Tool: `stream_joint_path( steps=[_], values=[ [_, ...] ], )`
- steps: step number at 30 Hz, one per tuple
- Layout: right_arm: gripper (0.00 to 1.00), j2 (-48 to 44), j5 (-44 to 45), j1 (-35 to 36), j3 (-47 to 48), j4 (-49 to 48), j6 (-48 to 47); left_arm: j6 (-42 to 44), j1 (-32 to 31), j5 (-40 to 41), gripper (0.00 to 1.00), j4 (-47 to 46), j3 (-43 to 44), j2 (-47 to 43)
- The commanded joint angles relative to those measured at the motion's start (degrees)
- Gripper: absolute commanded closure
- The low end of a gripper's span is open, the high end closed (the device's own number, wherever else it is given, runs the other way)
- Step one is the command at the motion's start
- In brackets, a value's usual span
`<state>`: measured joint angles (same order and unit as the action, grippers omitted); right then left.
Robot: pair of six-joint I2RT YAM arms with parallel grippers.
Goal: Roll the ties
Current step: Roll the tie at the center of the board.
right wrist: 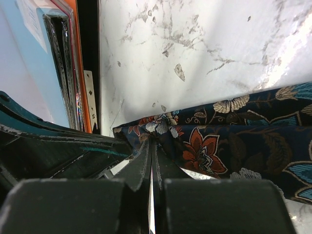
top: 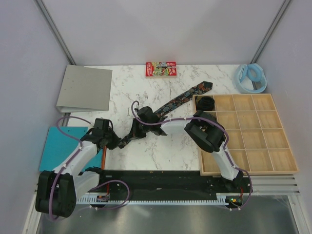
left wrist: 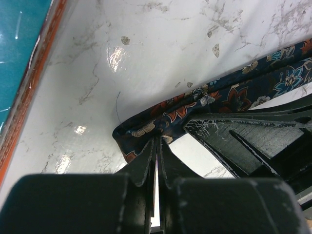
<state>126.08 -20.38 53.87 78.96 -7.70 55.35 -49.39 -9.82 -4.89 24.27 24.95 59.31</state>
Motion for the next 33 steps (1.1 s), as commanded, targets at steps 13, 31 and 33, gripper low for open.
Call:
stream_joint_path(
  steps=[13, 31, 33],
  values=[
    [0.98, -0.8, 2.1, 0.0, -2.8, 0.8, -1.7, -6.9, -0.9, 7.5, 0.58, 11.4, -0.2, -18.8],
    [0.99, -0.3, 1.7, 0.0, -3.2, 1.2, -2.1, -5.5, -0.9, 5.1, 0.6, -0.8, -9.0, -15.3],
    [0.98, -0.1, 1.7, 0.0, -3.3, 1.1, -2.3, -5.4, -0.9, 5.1, 0.61, -0.4, -9.0, -17.3]
  ],
)
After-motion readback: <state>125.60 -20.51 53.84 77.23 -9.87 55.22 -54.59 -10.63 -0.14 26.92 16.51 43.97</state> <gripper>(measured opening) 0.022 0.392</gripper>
